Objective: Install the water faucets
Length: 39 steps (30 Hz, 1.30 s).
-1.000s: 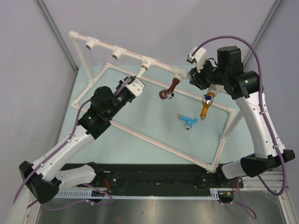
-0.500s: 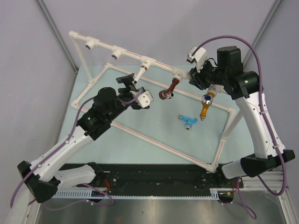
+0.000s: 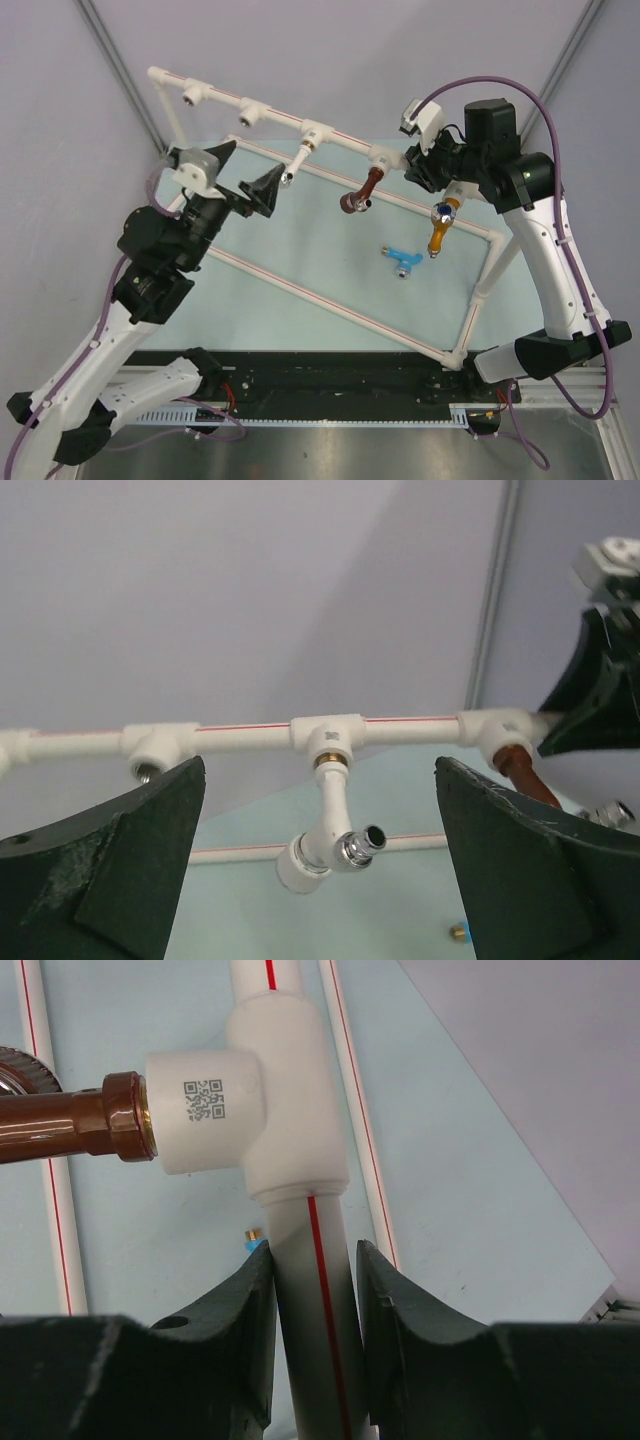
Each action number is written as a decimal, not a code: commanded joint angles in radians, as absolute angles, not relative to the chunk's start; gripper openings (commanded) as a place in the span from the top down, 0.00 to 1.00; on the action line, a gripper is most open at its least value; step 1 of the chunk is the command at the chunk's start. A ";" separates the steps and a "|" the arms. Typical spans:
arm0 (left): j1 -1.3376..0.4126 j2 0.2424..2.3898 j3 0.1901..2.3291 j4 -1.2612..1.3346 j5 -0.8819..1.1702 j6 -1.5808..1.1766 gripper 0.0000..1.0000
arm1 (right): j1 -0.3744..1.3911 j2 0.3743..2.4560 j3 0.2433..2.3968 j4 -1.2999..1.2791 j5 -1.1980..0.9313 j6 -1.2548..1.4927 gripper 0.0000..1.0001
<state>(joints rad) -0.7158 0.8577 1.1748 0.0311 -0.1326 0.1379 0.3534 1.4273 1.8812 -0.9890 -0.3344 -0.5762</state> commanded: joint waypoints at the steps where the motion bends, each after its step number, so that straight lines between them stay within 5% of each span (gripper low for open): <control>1: -0.582 0.835 1.190 -0.026 -0.256 -0.420 0.00 | 0.344 1.430 1.870 -0.982 -0.265 -0.459 1.00; 8: -0.264 0.802 0.965 -0.003 0.061 -1.092 0.00 | 0.345 1.428 1.868 -0.979 -0.270 -0.460 1.00; 13: -0.236 0.856 0.828 0.199 0.257 -1.391 0.00 | 0.344 1.422 1.861 -0.971 -0.268 -0.463 1.00; 39: -0.301 1.088 0.893 0.364 0.354 -1.560 0.09 | 0.344 1.420 1.845 -0.965 -0.253 -0.462 1.00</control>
